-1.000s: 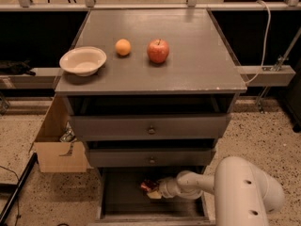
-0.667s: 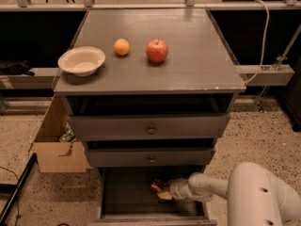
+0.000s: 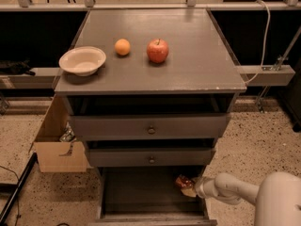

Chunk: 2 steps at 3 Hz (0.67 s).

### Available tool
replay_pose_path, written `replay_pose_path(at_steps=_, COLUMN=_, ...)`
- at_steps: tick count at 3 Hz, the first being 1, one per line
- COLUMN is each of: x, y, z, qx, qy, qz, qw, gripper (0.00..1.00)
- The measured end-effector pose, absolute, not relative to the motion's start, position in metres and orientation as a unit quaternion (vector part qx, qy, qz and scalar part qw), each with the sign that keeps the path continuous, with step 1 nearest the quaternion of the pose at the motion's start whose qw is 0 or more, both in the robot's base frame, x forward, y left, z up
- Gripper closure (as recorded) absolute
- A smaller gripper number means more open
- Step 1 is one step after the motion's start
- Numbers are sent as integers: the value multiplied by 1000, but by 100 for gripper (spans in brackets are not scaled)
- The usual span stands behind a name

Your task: Pick coke can from bottom drawer and place on counter

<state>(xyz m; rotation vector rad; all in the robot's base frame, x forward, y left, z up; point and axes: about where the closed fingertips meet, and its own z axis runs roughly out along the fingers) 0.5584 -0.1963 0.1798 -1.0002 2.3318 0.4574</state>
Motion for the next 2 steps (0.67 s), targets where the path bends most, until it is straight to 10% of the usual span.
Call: replay_pose_path(at_steps=2, x=548, y=-197, z=199, qx=-386, qy=863, qz=150, qw=289, gripper=100)
